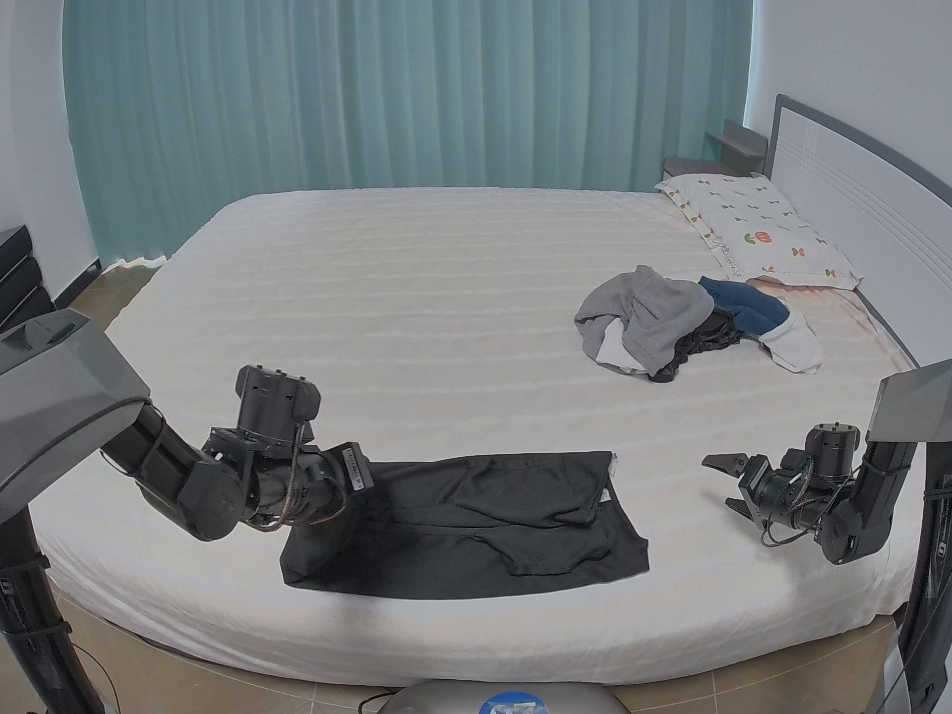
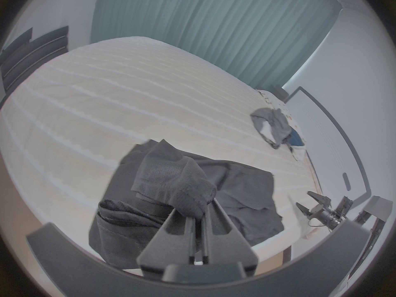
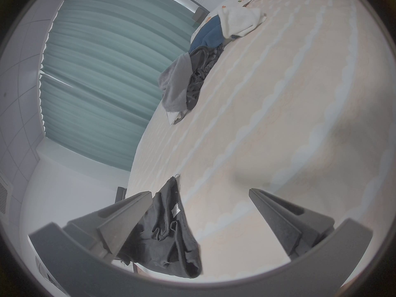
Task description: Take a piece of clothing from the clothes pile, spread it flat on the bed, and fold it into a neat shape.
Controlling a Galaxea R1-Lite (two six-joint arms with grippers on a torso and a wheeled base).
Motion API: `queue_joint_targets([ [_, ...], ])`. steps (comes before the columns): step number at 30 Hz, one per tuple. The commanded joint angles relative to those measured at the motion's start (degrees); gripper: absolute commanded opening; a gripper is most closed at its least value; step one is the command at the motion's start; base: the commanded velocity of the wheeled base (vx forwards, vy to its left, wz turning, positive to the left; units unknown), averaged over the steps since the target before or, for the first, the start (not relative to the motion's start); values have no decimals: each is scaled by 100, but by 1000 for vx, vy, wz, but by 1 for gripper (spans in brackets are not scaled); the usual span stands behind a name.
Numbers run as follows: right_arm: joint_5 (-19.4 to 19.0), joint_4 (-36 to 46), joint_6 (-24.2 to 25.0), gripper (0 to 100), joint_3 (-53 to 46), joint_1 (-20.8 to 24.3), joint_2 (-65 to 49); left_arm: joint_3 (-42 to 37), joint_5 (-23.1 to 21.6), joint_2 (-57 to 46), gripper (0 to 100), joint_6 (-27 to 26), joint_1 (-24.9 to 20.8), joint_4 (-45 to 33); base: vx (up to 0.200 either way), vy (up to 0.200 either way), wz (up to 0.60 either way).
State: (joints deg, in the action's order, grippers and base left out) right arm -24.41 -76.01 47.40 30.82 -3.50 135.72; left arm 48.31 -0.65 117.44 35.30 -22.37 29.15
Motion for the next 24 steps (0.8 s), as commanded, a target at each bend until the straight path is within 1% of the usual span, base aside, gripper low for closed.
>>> queue_joint_targets([
  [1,6,-2,-2,100,-6,7,16,372,47,15,0,99,-356,-217,0,-200,0],
  [4,-3,-2,-2,100,-6,16,16,653,47,147,0,126,-567,-551,0,-200,0],
  [6,-3,-2,-2,100,-6,16,16,776,47,244,0,126,-646,-638,0,-200,0],
  [13,6,-2,-2,100,-6,16,34,1119,144,499,0,302,-874,-691,0,-200,0],
  [14,6,-2,-2,100,-6,16,34,1286,179,622,0,319,-892,-770,0,-200,0],
  [18,6,-10,-2,100,-6,16,34,1550,205,824,0,346,-936,-920,0,0,0],
  [24,6,-2,-11,100,-14,25,34,1822,214,1079,0,592,-1085,-955,0,0,0],
])
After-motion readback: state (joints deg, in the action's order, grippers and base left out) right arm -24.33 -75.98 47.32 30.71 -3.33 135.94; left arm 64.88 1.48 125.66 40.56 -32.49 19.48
